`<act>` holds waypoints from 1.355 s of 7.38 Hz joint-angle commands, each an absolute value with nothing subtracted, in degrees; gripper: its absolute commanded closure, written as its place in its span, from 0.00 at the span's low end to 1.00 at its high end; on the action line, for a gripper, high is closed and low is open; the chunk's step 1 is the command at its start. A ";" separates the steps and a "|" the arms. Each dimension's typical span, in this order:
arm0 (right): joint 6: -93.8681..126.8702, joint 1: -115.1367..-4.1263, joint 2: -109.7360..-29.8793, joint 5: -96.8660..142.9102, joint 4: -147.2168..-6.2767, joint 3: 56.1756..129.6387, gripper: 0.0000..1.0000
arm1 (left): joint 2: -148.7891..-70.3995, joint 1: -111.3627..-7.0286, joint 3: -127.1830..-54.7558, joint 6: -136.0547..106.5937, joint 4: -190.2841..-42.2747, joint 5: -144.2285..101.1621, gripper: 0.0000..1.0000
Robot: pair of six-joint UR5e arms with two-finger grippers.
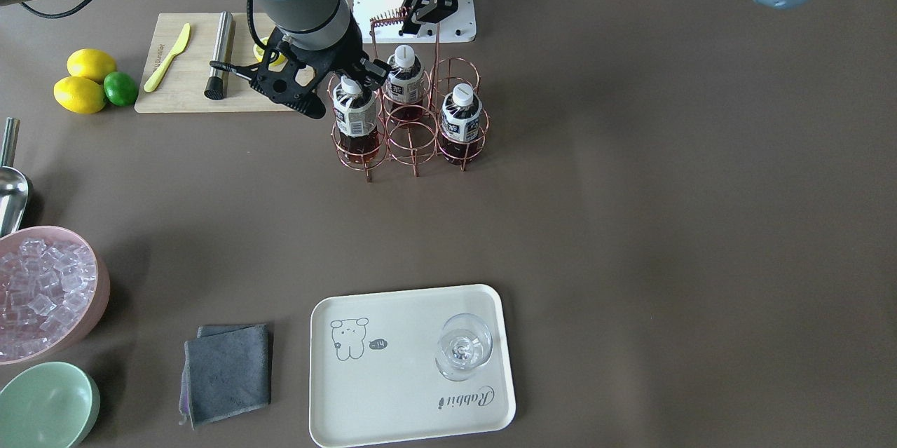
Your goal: Take tea from basket to plate
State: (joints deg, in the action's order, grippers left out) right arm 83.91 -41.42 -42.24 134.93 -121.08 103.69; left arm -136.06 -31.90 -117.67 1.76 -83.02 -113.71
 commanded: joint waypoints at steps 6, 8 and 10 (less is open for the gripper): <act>82.98 -47.27 -33.41 136.93 -135.08 108.38 1.00 | -136.23 -31.90 -117.42 1.76 -83.06 -113.73 1.00; 78.86 -50.43 -33.05 137.02 -134.57 105.40 1.00 | -136.23 -31.90 -117.51 1.76 -82.97 -113.64 1.00; 69.82 -55.44 -26.85 139.12 -129.34 88.71 1.00 | -136.23 -31.90 -117.68 1.76 -82.97 -113.73 1.00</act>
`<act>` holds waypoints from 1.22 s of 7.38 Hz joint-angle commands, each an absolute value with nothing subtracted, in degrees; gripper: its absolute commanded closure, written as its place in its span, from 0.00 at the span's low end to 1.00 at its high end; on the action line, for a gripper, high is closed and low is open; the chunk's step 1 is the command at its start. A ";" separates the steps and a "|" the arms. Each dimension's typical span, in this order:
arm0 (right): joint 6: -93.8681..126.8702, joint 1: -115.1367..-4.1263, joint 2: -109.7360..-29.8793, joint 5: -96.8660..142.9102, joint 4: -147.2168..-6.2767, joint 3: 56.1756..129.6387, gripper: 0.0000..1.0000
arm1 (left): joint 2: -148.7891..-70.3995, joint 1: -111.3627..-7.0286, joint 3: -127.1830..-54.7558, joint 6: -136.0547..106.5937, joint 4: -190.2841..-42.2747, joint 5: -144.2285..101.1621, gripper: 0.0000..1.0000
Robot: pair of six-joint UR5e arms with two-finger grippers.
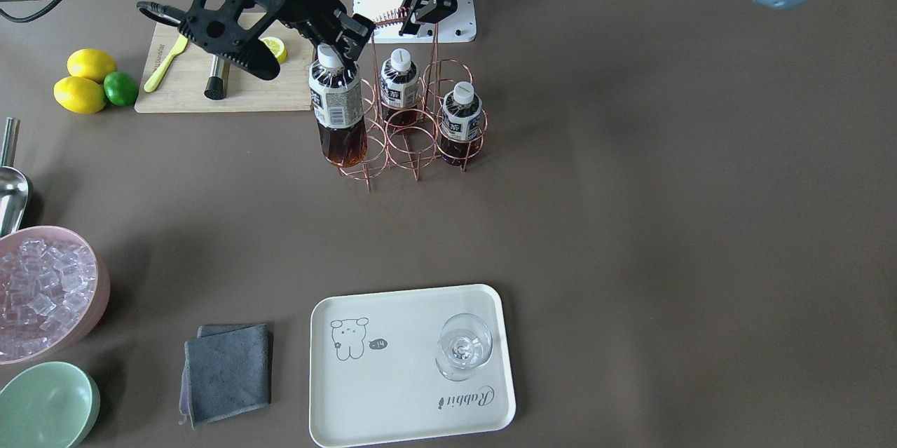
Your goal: Take tea from basket to plate
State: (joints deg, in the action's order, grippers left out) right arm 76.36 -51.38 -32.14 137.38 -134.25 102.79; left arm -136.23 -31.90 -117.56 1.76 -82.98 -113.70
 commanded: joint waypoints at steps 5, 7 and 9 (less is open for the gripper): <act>69.34 -56.69 -24.79 139.49 -98.32 60.16 1.00 | -136.14 -35.32 -120.93 1.93 -81.40 -114.26 1.00; 69.17 -56.95 -24.70 138.09 -91.51 54.60 1.00 | -135.71 -39.87 -124.52 2.11 -76.66 -116.70 1.00; 68.47 -57.04 -24.61 137.46 -87.56 51.96 1.00 | -133.96 -46.55 -124.54 2.63 -76.46 -121.62 1.00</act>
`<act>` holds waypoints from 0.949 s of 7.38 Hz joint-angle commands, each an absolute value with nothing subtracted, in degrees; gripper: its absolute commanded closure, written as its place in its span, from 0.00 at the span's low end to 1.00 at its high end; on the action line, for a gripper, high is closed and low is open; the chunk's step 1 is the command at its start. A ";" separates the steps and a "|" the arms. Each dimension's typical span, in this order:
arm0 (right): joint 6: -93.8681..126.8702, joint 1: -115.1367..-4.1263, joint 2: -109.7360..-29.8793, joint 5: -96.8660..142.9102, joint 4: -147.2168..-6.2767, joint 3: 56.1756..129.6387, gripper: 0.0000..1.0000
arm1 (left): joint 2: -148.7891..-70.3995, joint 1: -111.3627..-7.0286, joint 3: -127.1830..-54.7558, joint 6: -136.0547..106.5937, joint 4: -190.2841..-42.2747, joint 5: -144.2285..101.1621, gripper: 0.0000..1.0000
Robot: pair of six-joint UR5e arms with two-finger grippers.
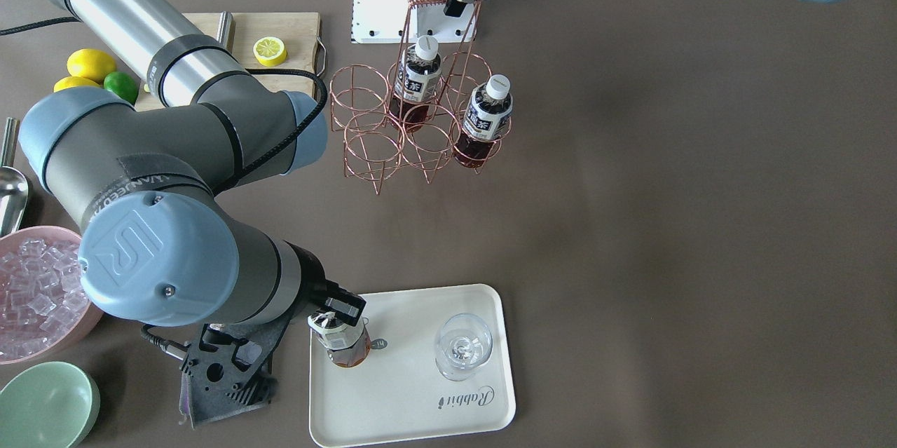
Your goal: Take tea from basket to plate
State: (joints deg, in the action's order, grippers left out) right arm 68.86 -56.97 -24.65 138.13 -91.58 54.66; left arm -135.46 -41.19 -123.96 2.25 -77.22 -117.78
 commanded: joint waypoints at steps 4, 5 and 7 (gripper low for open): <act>68.55 -56.16 -23.29 137.37 -86.22 50.27 0.73 | -127.20 -59.82 -124.11 10.42 -76.38 -127.17 1.00; 68.47 -55.90 -23.29 137.37 -86.22 50.27 0.24 | -126.66 -62.64 -122.45 13.77 -75.85 -127.61 1.00; 67.94 -55.81 -22.77 137.37 -86.31 50.36 0.00 | -127.00 -67.13 -118.59 19.65 -73.74 -128.06 1.00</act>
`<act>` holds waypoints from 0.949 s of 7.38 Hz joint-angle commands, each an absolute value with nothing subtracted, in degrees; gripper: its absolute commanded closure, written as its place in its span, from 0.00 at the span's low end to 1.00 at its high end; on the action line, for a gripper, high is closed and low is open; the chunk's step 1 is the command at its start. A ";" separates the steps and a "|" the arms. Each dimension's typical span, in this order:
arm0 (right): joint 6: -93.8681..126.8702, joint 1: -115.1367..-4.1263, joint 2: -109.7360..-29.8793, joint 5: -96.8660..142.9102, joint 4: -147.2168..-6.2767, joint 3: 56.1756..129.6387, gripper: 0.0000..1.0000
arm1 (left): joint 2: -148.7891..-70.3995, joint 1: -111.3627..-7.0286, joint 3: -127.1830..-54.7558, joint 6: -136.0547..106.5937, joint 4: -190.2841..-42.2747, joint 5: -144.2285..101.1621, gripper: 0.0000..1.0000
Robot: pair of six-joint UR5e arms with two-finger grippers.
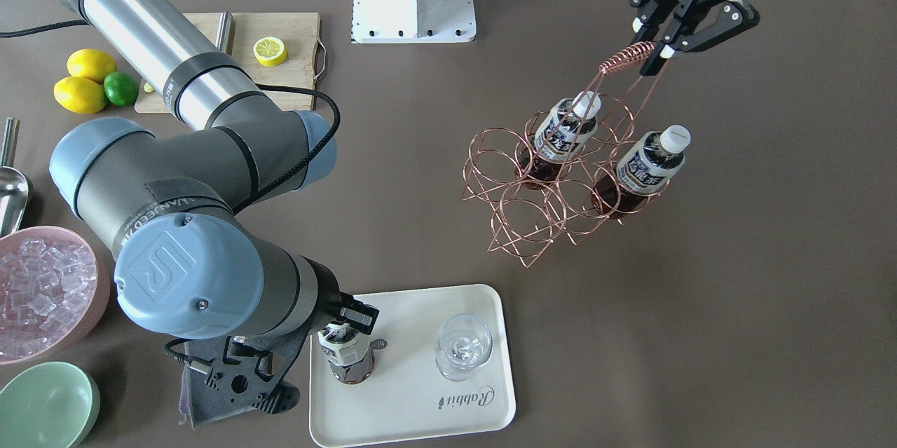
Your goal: Take tea from basket to plate
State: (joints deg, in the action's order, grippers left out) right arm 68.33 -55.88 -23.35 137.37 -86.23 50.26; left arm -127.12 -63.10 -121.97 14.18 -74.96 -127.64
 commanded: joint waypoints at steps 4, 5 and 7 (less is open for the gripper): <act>68.55 -54.41 -23.02 137.64 -91.19 57.18 0.00 | -126.92 -74.33 -109.26 39.25 -74.00 -128.67 1.00; 68.29 -53.45 -24.25 137.38 -95.32 62.35 0.00 | -126.83 -76.36 -107.25 44.42 -74.00 -128.67 1.00; 67.77 -53.79 -32.72 137.02 -99.04 75.33 0.00 | -126.91 -79.18 -102.60 54.44 -74.18 -128.41 1.00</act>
